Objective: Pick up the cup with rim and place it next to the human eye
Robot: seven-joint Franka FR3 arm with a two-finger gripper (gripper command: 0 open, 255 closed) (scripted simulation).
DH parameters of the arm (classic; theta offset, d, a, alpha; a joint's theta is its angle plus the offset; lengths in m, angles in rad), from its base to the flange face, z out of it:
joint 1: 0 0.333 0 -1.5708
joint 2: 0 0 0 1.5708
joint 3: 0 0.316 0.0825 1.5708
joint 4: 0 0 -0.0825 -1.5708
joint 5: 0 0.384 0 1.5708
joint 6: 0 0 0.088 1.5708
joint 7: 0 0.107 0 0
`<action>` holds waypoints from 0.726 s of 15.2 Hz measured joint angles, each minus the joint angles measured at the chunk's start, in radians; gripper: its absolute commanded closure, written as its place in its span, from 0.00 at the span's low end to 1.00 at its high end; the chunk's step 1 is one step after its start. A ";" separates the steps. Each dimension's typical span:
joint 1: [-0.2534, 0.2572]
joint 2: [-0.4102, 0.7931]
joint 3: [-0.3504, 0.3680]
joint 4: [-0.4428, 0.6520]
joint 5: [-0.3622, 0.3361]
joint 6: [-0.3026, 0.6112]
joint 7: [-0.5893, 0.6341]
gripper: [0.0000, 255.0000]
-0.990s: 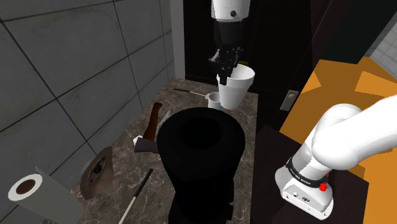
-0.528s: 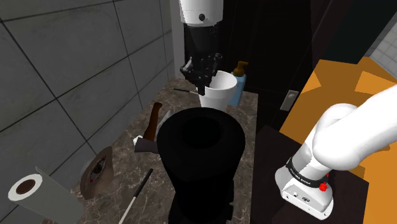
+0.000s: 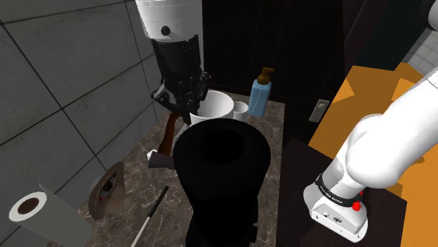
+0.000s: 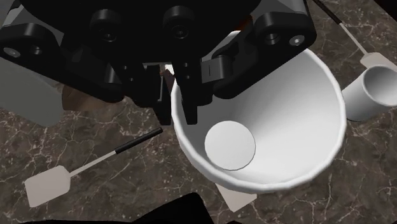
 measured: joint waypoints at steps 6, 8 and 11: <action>0.047 0.185 0.093 0.152 -0.094 0.006 0.156 1.00; 0.050 0.189 0.096 0.131 -0.096 0.031 0.161 1.00; 0.049 0.182 0.095 0.083 -0.091 0.073 0.158 1.00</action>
